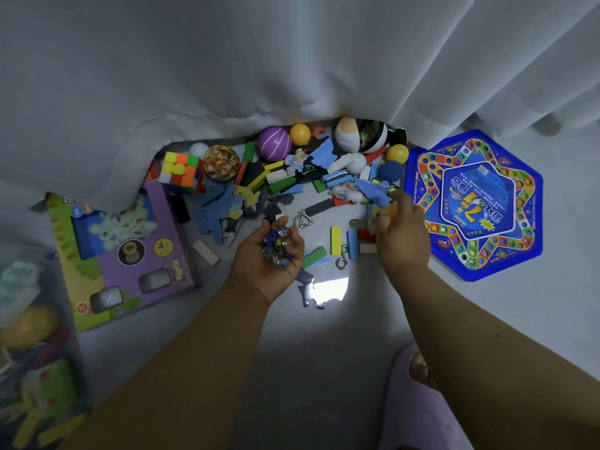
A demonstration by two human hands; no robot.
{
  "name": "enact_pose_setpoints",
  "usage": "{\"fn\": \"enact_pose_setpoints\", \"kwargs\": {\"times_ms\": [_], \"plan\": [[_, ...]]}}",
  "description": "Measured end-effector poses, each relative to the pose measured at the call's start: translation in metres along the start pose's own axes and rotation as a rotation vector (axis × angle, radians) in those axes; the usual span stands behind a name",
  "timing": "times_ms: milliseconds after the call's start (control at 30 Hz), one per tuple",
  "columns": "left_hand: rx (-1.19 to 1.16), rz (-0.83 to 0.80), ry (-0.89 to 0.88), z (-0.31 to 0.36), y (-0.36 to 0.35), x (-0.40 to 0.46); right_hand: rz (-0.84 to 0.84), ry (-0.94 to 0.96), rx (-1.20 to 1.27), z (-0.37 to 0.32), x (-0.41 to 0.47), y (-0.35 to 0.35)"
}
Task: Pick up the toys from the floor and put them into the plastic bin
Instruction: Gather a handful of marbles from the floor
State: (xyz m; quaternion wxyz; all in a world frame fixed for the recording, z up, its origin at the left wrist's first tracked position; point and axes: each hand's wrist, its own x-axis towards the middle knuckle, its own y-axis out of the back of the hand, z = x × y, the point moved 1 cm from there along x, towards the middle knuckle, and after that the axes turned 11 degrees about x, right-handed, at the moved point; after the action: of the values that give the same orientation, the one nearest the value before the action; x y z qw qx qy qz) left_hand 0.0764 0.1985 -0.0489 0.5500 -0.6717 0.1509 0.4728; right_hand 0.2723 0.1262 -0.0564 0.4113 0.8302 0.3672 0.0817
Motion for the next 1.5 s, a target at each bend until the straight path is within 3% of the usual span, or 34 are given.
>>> {"fn": "enact_pose_setpoints", "kwargs": {"times_ms": [200, 367, 467, 633, 833, 1033, 1133, 1333, 1500], "plan": [[-0.014, -0.009, -0.012, 0.003, 0.002, -0.002, -0.045, 0.198, -0.126, -0.035, 0.023, -0.007], [-0.016, 0.011, -0.018, 0.005, 0.007, -0.001, -0.214, 0.175, -0.463, -0.049, 0.049, -0.022], [-0.02, 0.022, -0.017, 0.008, 0.008, 0.0, -0.273, 0.258, -0.614, -0.049, 0.047, -0.031], [-0.038, 0.05, -0.011, 0.011, 0.013, 0.001, -0.265, 0.299, -0.633, -0.043, 0.048, -0.033], [-0.046, 0.033, -0.019, 0.013, 0.008, -0.009, -0.151, 0.217, -0.279, -0.049, 0.018, -0.025], [-0.01, -0.026, -0.093, 0.03, -0.011, -0.05, -0.397, -0.108, 0.58, -0.102, -0.018, -0.017], [0.031, -0.057, -0.122, 0.051, -0.02, -0.085, -0.547, -0.224, 0.855, -0.145, -0.04, -0.002], [0.318, -0.065, -0.18, 0.114, -0.034, -0.187, -0.813, -0.222, 1.101, -0.248, -0.102, 0.023], [0.474, -0.055, -0.294, 0.159, -0.028, -0.303, -1.004, -0.167, 1.061, -0.319, -0.173, 0.025]]}}
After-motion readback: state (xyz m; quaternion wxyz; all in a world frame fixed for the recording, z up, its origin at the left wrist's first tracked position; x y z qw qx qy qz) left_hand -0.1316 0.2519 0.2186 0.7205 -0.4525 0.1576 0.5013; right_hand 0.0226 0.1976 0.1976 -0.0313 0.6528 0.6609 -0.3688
